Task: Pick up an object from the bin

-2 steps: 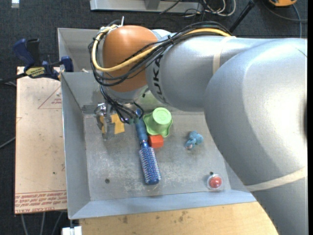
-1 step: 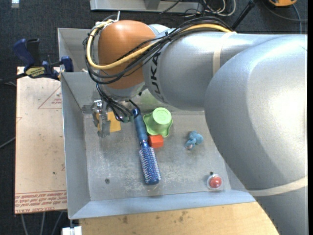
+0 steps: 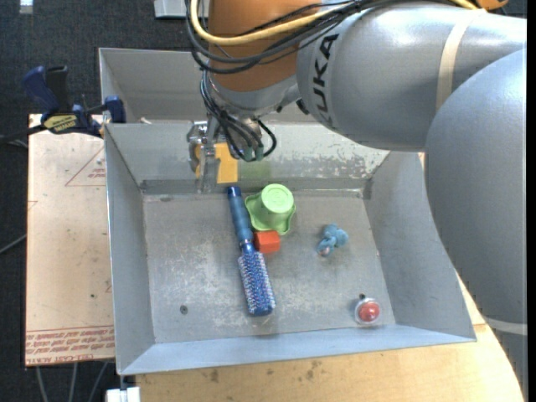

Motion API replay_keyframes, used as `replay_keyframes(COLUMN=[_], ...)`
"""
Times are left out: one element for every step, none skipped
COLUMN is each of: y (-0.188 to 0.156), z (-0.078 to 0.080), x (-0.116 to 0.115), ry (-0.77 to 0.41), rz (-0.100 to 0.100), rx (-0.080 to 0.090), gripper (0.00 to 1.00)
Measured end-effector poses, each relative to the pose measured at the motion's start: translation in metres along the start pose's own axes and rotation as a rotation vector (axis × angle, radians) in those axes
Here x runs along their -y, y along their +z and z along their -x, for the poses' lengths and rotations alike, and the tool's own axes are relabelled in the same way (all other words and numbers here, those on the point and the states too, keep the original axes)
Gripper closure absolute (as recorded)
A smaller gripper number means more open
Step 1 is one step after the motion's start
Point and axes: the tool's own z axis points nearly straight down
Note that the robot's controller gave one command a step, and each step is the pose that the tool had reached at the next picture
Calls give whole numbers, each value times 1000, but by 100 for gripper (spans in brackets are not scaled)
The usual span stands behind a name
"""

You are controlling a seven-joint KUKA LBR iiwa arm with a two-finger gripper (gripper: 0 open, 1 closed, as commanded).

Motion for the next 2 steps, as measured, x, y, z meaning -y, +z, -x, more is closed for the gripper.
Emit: replay_keyframes(y=[81, 98], z=[-15, -67], x=[52, 17], ry=[-58, 279], rz=[-4, -3], rx=[-20, -15], gripper=[100, 100])
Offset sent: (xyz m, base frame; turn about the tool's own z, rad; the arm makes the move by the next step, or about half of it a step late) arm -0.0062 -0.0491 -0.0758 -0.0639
